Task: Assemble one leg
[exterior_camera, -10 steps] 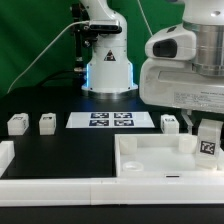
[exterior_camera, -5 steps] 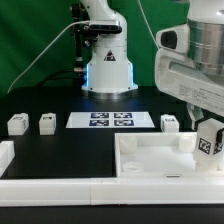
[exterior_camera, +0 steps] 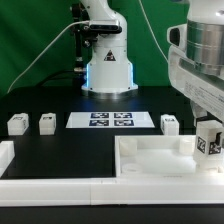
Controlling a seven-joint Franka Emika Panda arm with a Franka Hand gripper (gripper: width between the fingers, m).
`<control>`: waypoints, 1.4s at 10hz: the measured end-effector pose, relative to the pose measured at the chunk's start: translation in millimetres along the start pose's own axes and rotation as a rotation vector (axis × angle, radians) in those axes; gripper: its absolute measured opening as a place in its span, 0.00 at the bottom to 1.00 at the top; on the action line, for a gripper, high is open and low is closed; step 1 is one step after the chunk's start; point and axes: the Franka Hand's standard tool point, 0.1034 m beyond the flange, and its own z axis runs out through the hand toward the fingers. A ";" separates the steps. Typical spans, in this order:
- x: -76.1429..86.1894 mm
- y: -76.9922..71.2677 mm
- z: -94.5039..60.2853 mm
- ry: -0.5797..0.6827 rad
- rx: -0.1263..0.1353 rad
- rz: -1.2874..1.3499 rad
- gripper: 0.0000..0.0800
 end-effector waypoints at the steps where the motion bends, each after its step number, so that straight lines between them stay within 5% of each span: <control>1: -0.6 -0.1 0.2 -0.001 0.000 -0.004 0.70; 3: -1.2 0.4 2.2 -0.003 -0.003 -0.051 0.80; 14: 0.8 1.8 4.7 0.000 -0.013 -1.124 0.81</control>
Offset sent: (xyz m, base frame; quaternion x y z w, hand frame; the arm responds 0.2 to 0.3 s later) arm 0.0010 -0.0044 -0.0008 -0.0021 0.0019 -0.1437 0.9896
